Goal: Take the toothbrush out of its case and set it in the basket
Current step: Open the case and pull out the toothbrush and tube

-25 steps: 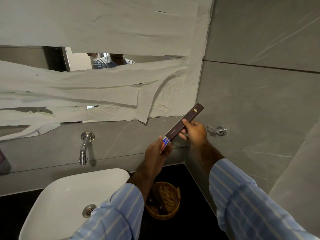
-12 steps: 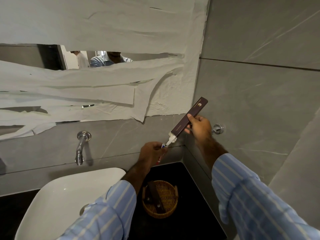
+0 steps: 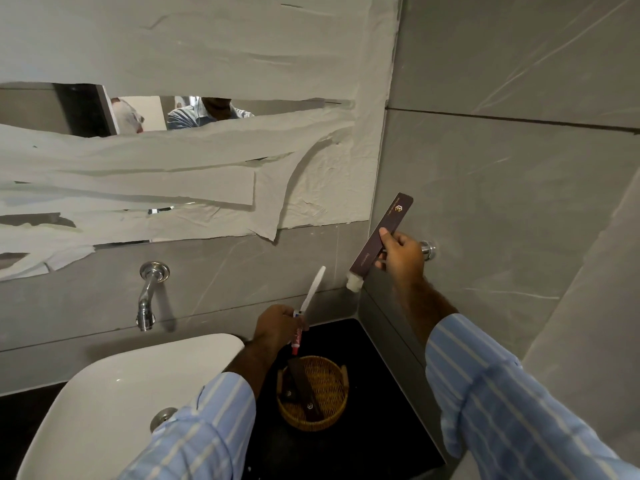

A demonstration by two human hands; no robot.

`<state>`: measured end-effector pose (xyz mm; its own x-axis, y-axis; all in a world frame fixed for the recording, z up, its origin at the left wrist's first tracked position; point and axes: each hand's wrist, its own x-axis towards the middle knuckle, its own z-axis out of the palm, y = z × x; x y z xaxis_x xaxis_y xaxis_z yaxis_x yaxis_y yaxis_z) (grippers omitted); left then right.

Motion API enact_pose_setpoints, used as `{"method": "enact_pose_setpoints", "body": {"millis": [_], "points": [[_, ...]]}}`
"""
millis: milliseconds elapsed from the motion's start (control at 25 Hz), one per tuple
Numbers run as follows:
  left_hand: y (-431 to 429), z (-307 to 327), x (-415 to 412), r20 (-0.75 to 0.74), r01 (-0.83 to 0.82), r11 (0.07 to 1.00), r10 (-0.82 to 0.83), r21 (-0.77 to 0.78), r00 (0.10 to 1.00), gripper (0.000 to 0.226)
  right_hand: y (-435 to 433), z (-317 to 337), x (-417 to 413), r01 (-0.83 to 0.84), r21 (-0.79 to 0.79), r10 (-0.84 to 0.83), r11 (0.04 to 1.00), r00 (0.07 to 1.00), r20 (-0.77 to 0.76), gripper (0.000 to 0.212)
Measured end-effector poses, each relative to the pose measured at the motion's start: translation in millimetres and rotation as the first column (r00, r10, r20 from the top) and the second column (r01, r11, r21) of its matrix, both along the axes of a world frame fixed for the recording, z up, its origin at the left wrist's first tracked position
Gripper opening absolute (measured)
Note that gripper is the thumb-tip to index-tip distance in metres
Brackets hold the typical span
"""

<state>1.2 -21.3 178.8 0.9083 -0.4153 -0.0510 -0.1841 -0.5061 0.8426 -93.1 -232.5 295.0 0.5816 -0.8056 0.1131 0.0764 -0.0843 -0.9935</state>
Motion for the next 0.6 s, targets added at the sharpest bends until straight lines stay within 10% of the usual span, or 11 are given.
{"method": "enact_pose_setpoints", "body": {"millis": [160,600], "points": [[-7.1,-23.4,-15.4,-0.297,-0.026,0.985,-0.026,-0.170,0.954,0.024,1.4,-56.0,-13.5,-0.072,0.084,0.087,0.994,0.980,-0.182,0.032],[-33.5,-133.6,-107.6,-0.565,0.168,0.986,-0.134,0.008,0.814,0.013,24.0,-227.0,-122.2,-0.086,0.461,0.356,0.883,0.763,-0.539,0.020]]}}
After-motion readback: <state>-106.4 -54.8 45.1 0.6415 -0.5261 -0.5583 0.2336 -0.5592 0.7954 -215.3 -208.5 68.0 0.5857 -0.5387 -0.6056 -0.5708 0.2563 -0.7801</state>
